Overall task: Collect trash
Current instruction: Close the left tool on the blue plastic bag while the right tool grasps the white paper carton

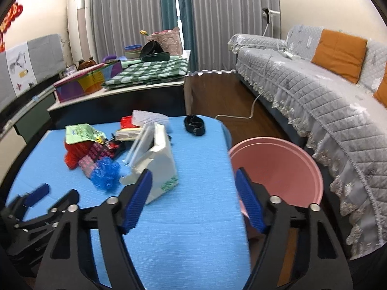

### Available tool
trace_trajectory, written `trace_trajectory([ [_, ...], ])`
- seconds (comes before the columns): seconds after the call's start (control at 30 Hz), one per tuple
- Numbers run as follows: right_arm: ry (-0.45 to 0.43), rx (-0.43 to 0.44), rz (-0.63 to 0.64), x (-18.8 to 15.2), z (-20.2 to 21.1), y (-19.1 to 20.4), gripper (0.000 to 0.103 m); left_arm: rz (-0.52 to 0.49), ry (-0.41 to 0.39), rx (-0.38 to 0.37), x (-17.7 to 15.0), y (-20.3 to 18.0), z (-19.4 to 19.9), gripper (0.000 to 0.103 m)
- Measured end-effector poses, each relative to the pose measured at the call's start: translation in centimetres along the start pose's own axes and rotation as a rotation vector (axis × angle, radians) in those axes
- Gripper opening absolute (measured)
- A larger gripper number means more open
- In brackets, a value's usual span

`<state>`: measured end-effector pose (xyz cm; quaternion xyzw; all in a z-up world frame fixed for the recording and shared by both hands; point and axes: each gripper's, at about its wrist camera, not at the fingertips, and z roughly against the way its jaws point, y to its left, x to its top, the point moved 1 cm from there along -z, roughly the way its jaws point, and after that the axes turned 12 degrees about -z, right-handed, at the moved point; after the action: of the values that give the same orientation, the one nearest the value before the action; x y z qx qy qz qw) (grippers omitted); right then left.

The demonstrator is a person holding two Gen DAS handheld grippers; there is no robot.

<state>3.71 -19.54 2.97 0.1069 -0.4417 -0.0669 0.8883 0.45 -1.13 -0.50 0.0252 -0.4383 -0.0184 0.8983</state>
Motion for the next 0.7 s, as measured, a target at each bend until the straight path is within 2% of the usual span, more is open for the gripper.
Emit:
trace_trajectory([
  [0.07, 0.014, 0.033, -0.024, 0.3, -0.3, 0.0, 0.067, 0.005, 0.008, -0.001, 0.0, 0.3, -0.4, 0.066],
  [0.3, 0.065, 0.09, -0.053, 1.0, -2.7, 1.6, 0.067, 0.022, 0.033, -0.035, 0.2, 1.1, -2.1, 0.042],
  [0.43, 0.099, 0.116, -0.05, 1.0, -4.3, 2.6, 0.064, 0.027, 0.039, -0.045, 0.7, 1.2, -3.2, 0.035],
  [0.7, 0.174, 0.133, -0.049, 0.8, -7.0, 2.9, 0.04, 0.022, 0.023, -0.089, 1.8, 0.6, -5.1, 0.034],
])
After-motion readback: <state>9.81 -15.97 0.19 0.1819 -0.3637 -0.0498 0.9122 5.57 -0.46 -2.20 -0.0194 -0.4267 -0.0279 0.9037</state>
